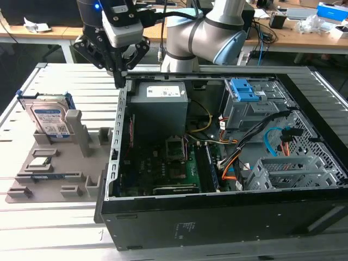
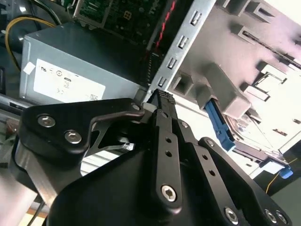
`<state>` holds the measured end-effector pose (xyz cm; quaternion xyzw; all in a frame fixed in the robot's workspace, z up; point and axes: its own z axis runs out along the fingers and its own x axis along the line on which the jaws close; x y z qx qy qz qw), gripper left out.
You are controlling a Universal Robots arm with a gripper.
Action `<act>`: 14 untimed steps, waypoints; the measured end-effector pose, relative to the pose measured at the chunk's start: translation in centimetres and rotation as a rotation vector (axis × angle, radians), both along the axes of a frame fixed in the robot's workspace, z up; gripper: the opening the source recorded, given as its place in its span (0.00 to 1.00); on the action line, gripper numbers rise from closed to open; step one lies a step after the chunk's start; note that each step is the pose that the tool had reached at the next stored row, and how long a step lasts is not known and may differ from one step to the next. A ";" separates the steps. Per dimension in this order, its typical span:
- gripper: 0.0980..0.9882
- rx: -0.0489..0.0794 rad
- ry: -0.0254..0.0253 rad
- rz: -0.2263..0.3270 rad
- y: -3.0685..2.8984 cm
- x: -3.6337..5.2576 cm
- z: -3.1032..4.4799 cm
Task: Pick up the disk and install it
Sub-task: 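Reach for the disk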
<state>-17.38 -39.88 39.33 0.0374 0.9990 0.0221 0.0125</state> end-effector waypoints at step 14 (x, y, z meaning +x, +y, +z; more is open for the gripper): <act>0.01 0.000 -0.0001 0.000 0.00 -3.81 0.00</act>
